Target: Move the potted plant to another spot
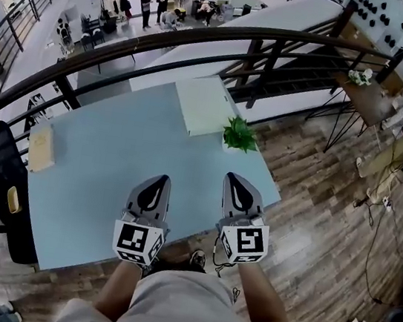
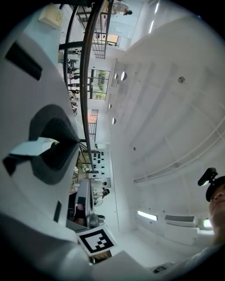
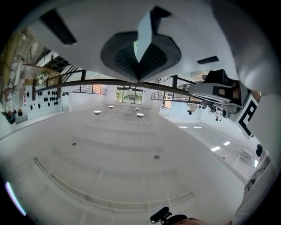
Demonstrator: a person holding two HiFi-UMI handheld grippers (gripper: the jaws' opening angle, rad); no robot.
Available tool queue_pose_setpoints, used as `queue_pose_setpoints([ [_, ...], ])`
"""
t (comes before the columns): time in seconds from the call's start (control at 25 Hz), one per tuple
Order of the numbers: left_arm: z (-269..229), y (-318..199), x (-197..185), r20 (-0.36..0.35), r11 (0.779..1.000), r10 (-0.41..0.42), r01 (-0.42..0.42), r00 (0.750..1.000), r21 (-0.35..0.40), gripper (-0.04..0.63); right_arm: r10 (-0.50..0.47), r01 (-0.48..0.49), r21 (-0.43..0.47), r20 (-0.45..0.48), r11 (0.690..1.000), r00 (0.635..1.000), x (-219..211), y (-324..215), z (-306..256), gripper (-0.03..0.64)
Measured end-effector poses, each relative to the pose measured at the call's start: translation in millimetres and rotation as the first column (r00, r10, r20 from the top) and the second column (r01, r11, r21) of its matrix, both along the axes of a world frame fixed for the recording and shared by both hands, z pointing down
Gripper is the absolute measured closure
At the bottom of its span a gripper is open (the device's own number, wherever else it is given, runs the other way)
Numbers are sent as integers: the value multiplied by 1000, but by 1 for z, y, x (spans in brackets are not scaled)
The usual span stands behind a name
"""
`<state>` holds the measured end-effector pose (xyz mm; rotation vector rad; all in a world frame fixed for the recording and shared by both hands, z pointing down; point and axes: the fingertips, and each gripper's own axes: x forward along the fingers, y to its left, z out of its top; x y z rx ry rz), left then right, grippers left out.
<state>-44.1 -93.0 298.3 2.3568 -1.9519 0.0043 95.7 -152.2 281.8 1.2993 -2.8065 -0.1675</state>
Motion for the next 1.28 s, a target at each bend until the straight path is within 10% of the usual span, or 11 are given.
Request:
queue_pose_setpoints([
  [1.28, 6, -1, 27, -18, 997, 79, -79, 997, -11, 584, 43, -43, 7, -5, 999, 999, 24, 3, -9, 614],
])
